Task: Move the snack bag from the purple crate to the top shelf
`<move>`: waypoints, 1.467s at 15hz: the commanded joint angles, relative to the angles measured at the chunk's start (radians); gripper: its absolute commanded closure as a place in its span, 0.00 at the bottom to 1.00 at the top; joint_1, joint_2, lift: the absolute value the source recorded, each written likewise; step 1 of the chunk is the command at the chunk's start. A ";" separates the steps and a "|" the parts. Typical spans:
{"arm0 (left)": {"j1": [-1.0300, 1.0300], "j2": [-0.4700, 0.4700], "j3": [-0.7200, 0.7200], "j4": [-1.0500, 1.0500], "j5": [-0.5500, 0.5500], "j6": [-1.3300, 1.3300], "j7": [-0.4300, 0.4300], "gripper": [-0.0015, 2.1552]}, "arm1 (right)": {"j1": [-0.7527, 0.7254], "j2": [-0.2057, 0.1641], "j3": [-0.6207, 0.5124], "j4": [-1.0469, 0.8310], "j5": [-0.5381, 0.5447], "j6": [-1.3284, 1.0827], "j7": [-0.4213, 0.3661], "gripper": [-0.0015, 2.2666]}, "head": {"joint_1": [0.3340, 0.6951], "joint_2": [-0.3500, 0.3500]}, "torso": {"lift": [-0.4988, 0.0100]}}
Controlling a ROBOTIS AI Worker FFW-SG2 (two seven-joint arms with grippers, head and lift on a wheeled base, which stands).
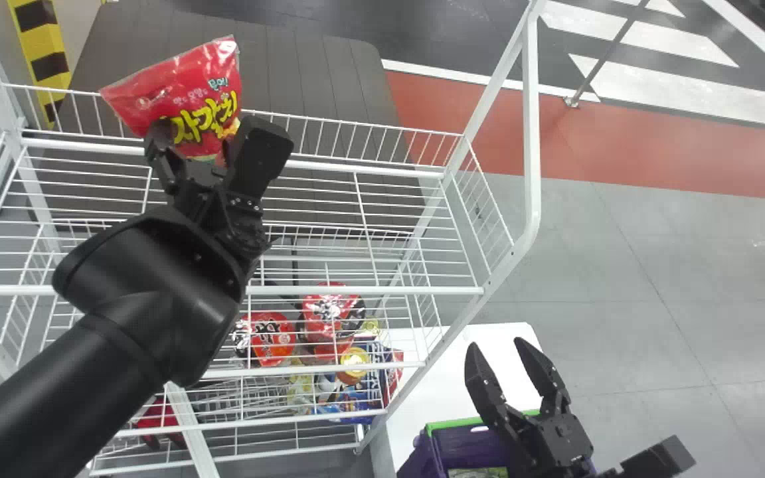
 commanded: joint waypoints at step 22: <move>0.259 -0.007 0.225 -0.426 -0.342 0.125 -0.524 0.99 | -0.001 0.000 -0.015 0.009 -0.014 0.000 0.025 0.06 | 1.00 0.00 | 0.98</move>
